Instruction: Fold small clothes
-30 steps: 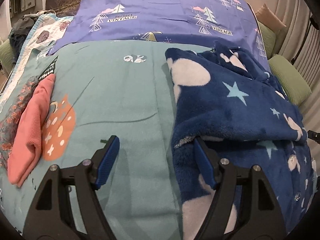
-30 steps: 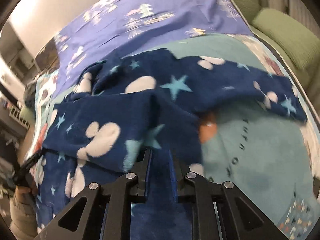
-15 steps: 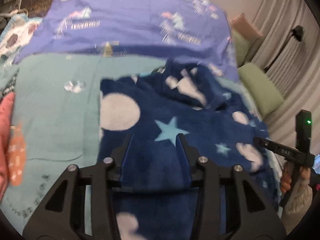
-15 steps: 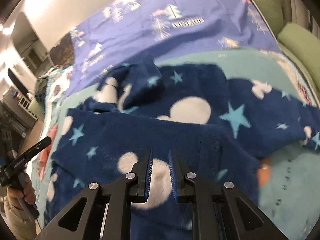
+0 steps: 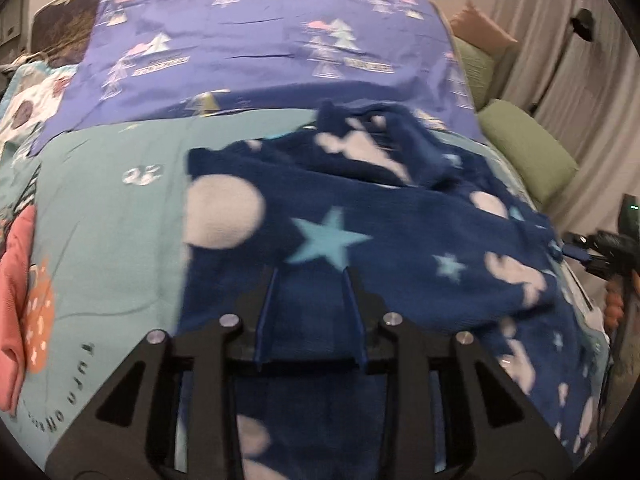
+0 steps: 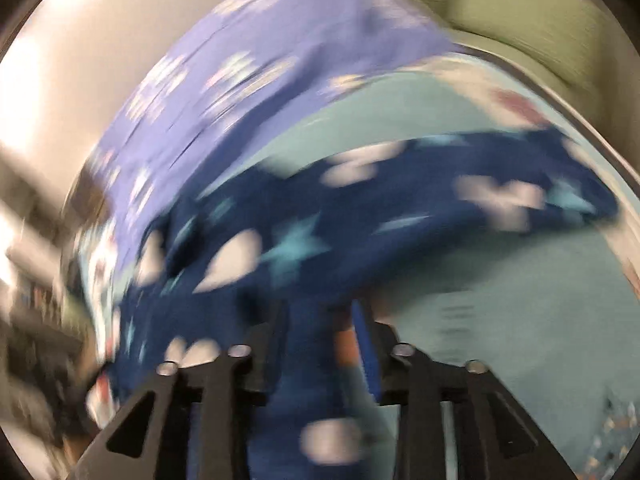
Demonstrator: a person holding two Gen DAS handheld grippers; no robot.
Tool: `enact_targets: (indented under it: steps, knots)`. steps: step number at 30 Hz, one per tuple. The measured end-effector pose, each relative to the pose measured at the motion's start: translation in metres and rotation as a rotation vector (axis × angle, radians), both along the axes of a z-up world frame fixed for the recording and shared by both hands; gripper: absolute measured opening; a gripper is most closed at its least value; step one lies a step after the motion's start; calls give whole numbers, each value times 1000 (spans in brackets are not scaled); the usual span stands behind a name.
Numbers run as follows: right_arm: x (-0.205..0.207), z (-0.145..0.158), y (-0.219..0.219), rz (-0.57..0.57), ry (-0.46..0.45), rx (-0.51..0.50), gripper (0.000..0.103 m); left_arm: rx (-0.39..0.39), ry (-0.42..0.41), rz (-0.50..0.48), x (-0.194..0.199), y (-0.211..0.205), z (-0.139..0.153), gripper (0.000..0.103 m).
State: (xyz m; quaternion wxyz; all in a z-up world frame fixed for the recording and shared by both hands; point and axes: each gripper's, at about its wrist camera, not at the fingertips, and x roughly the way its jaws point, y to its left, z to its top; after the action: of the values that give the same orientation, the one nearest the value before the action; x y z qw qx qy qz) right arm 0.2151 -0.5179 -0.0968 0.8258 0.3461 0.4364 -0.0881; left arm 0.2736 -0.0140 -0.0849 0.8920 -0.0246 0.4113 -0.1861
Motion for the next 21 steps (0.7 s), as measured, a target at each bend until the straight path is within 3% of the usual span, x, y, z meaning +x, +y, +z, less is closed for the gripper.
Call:
enact_targets:
  steps: [2,8,12,16,21]
  knots:
    - [-21,-17,-46,-146,18,90,40,2,2,-45,-6,-15,1,43]
    - [-58,-64,-130,-386,48,233,42,46,12,-135,-12,-52,-8,45]
    - [-60,-85,-154,-446,15,313,44,78,23,-131,-10,-63,-15,46]
    - [-51,-98,-171,-490,-2,320,47,72,23,-118,-10,-64,-15,46]
    - [-41,-107,-187,-553,-53,344,59,72,20,-114,-10,-67,-16,49]
